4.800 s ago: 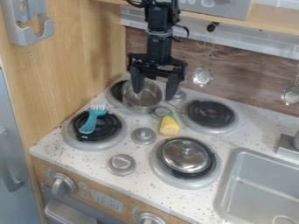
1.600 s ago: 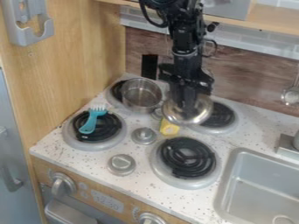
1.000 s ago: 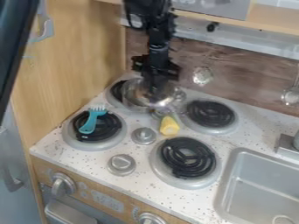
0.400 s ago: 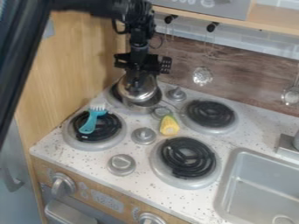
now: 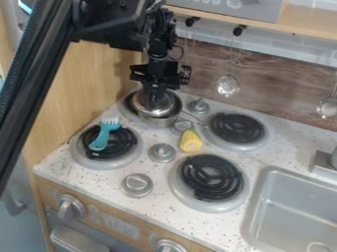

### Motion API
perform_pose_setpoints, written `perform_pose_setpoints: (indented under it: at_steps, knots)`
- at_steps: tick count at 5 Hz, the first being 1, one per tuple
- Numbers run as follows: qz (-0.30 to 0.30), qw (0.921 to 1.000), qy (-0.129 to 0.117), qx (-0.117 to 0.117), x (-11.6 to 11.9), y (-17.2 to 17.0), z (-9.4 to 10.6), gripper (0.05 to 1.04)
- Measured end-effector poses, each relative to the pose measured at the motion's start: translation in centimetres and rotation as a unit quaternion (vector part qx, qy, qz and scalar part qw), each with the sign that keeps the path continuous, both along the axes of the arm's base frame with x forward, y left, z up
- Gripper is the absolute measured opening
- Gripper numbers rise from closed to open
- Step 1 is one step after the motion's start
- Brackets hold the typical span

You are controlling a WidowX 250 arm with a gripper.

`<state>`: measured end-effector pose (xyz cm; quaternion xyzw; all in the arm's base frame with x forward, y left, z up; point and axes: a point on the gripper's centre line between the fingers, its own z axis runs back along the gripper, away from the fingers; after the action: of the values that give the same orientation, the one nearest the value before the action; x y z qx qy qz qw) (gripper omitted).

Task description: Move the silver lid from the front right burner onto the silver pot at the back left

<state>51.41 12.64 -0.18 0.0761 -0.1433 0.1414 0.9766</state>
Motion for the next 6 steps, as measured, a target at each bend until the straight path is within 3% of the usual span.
perform_pose_setpoints:
  at_steps: [1, 3, 4, 6]
  knots:
    - [-0.009, 1.0000, 0.003, -0.001, 0.2, -0.1, -0.2, 0.309]
    - [-0.018, 0.9998, 0.002, -0.003, 0.0, -1.1, -0.4, 0.842]
    - [-0.017, 0.9998, 0.002, 0.006, -1.1, -1.1, -0.4, 1.022]
    - [-0.017, 0.9996, -0.020, 0.002, -1.8, -1.5, 3.9, 0.999]
